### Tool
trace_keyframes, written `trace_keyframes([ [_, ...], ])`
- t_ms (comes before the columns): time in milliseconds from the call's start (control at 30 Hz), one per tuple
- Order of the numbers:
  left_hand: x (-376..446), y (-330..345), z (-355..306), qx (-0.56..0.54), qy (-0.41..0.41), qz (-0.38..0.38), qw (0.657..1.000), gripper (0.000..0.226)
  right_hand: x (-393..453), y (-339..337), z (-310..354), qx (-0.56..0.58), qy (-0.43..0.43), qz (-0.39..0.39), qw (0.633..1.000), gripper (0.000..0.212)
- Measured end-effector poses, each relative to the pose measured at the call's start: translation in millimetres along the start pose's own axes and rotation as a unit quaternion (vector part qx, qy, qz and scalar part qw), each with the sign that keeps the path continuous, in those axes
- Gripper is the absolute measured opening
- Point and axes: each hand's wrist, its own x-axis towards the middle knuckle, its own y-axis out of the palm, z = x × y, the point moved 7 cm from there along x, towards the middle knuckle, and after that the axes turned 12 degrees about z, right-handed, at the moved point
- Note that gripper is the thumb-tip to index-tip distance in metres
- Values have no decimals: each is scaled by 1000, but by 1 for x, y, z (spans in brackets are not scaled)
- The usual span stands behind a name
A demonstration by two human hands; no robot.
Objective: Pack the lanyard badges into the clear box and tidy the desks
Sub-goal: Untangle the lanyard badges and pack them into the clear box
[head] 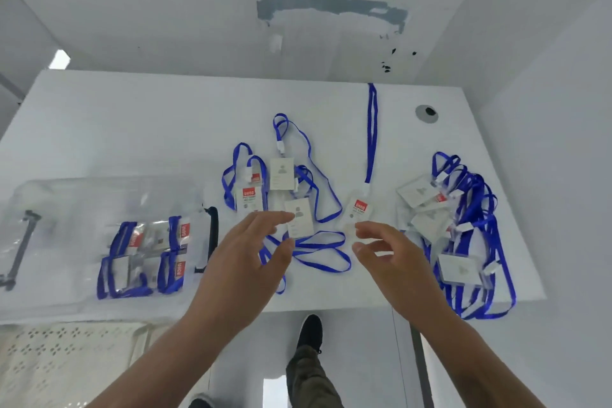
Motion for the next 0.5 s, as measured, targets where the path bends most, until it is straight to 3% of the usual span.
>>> trace_keyframes([
  [233, 57, 51, -5, 0, -64, 41, 997, 32, 70, -43, -52, -42, 73, 6, 996, 40],
  [500, 140, 124, 6, 44, -90, 142, 985, 40, 159, -40, -88, -199, 116, -20, 973, 67],
])
